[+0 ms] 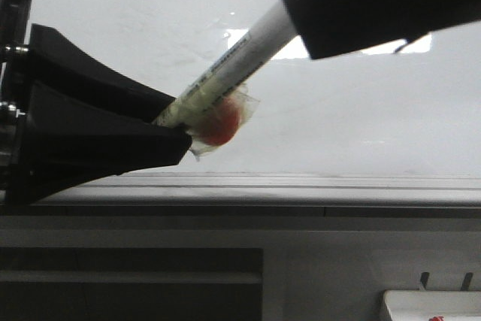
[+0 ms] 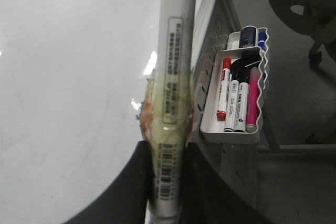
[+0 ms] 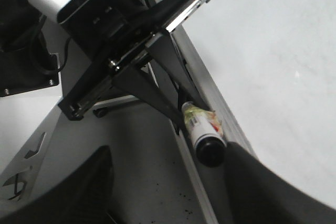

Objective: Write number 2 on whiteboard

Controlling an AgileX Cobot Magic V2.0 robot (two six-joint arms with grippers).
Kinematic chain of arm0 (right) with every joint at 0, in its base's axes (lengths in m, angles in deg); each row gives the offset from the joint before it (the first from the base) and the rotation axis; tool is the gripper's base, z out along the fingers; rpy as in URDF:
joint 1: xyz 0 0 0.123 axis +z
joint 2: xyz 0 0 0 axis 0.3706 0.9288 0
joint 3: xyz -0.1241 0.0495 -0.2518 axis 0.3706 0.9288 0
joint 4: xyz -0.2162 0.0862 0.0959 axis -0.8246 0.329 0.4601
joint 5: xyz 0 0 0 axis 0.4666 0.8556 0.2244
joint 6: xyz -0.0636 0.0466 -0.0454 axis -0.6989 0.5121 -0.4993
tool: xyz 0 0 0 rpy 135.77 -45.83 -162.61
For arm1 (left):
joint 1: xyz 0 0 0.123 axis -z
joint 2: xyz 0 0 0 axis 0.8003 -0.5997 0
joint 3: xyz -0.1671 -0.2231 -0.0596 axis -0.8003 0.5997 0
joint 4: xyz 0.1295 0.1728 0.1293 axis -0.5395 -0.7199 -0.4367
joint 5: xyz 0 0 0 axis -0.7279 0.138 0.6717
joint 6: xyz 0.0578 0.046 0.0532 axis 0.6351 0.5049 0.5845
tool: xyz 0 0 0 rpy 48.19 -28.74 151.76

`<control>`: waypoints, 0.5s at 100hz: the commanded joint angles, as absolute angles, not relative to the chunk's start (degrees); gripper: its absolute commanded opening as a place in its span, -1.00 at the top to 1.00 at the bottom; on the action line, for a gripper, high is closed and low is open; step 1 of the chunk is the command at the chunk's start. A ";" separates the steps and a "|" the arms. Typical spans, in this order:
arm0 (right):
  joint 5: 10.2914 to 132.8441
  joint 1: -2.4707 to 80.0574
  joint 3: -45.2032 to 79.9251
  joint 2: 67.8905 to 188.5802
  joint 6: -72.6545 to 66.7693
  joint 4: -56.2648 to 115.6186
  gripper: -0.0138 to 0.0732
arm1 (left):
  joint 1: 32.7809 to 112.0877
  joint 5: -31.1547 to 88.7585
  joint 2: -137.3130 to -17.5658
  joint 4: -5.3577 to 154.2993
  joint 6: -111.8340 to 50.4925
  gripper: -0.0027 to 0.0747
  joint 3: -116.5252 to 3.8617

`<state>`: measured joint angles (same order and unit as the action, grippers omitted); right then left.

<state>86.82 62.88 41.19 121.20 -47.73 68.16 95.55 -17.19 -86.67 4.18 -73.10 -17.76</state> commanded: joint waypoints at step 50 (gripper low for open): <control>82.10 64.44 36.81 128.61 -48.86 70.37 0.81 | 95.80 -22.49 -85.51 5.21 -73.21 0.98 -19.52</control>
<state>83.74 64.53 38.86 128.87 -48.22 68.48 95.55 -17.89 -86.67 3.53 -73.02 -17.76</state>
